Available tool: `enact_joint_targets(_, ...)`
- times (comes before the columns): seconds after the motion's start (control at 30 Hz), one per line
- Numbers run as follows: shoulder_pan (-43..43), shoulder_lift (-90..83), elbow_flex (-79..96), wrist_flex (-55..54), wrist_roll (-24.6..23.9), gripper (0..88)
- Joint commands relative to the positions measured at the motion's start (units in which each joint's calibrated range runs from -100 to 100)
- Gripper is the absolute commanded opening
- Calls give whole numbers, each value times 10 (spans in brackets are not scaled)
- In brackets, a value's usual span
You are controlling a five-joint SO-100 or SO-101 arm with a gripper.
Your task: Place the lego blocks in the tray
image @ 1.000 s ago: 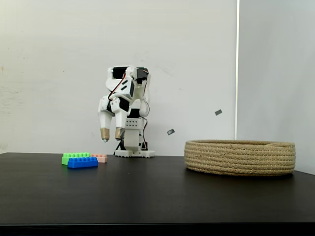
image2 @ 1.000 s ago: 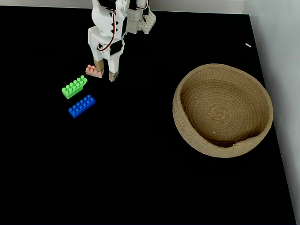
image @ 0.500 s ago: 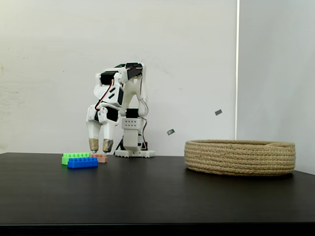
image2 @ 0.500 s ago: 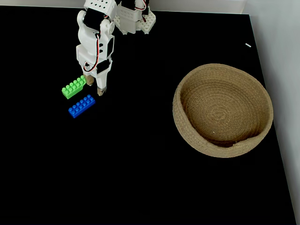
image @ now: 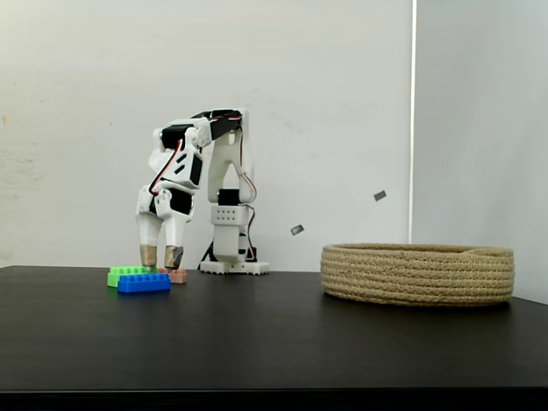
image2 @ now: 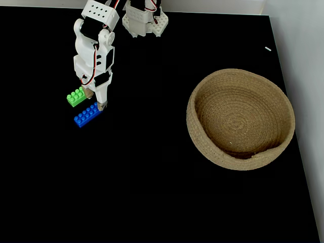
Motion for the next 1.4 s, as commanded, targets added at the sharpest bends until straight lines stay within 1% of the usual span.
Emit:
enact_joint_targets(0.0, 9, 8, -56, -3, 5, 185)
enact_joint_targets(0.63, -11, 80, -116, -7, 8, 191)
enact_joint_targets(0.73, -15, 90, -122, -8, 6, 180)
enact_joint_targets(0.93, -16, 114, -124, -9, 6, 108)
enact_joint_targets(1.03, -13, 121, -124, -12, 3, 2)
enact_joint_targets(1.27, -22, 89, -147, 13, -11, 0)
enact_joint_targets(1.37, -40, 49, -187, 60, -18, 0)
